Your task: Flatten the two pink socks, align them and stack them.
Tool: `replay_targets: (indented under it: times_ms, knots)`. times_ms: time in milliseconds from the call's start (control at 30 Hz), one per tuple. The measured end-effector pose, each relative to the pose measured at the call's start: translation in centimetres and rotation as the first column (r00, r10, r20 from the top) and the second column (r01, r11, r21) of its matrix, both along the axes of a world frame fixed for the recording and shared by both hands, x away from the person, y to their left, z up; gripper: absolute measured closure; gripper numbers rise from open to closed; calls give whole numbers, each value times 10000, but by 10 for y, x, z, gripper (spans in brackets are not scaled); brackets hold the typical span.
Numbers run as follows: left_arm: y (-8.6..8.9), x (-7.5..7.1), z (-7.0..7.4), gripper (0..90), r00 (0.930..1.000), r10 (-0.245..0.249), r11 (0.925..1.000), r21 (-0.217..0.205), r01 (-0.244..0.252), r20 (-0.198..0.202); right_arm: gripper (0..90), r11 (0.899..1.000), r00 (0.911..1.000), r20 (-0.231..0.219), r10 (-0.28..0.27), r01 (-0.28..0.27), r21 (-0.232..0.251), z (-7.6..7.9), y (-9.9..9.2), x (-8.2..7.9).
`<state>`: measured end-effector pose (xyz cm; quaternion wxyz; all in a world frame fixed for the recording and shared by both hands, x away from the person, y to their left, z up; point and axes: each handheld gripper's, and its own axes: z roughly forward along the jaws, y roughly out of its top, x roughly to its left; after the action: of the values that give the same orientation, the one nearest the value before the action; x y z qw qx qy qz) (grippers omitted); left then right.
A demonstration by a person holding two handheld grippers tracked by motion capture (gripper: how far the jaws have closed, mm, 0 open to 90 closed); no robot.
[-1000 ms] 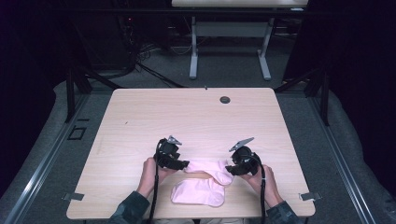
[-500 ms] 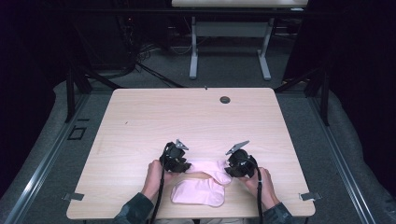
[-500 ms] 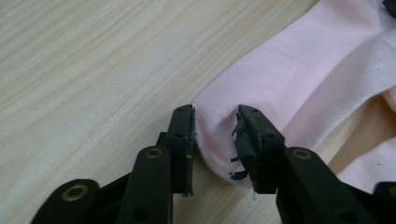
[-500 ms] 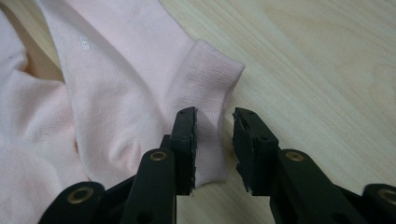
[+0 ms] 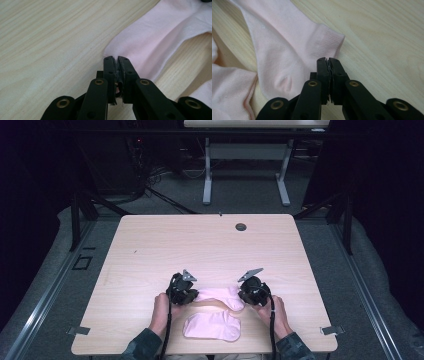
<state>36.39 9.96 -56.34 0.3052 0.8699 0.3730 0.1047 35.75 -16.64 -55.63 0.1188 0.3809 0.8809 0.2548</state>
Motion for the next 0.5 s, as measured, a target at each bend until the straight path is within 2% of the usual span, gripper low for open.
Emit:
replay_targets:
  times_ms: [100,267,500]
  knots:
    - [3,-2,6,855,10000,53,9998,-169,-52,66,875,9999,9998,211,59,-62,152,7,-1,-2]
    - [11,-9,24,856,9993,104,9977,-678,-80,354,875,9995,9986,508,129,-143,275,30,-2,-11]
    - [21,-31,49,856,9977,105,9926,-1213,-22,675,874,9981,9959,810,409,-444,420,62,-3,-30]
